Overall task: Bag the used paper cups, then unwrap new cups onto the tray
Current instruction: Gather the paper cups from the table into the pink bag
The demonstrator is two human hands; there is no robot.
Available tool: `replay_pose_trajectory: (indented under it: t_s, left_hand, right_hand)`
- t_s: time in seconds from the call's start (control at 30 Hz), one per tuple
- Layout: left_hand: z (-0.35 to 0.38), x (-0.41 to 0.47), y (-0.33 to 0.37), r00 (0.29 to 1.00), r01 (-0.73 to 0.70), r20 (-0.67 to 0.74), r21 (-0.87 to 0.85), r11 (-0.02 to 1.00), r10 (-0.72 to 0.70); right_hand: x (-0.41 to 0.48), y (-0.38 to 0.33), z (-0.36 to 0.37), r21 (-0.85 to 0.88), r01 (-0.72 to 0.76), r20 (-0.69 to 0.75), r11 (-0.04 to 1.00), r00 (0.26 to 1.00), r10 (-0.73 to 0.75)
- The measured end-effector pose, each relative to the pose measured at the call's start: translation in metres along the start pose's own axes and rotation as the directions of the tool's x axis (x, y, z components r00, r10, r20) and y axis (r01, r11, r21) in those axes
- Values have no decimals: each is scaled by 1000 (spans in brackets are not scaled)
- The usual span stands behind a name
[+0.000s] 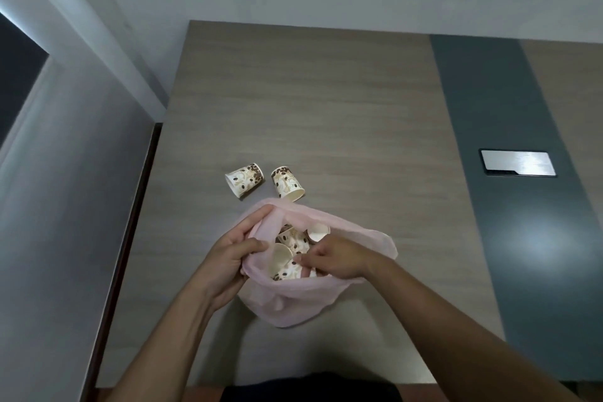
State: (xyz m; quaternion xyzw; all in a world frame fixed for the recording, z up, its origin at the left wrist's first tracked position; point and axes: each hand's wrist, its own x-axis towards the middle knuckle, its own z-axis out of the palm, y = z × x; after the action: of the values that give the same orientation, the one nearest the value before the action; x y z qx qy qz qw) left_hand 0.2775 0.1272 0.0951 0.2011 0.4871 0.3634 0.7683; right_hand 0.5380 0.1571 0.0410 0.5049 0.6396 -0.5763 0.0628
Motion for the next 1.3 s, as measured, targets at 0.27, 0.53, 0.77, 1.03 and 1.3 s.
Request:
replay_pose_trajectory:
  t_s: [0.27,0.53,0.77,1.03,1.3]
  left_hand:
    - [-12,-6,-3,991,-70,-116,15,997,71]
    - [-18,6,-11,945,-138,-297,25,990,139]
    - [-24,14,-12,882,-170,-418,146,975,216]
    - [-33,12,-2,918,-124,-307,375,919,249]
    - [-36,16,-3,938,-39,-302,403,914,173]
  right_hand:
    - [7,-15,13,-105,71,-95,992,992,-81]
    - [19,-35,-31,19,146,-535,989,837,-113]
    - [75,-26,-39,401,58,-556,914,808,192]
    - [117,-33,-39,348,-123,-278,929,933,228]
    - [139,-27,-46,896,-26,-229,444,828,512]
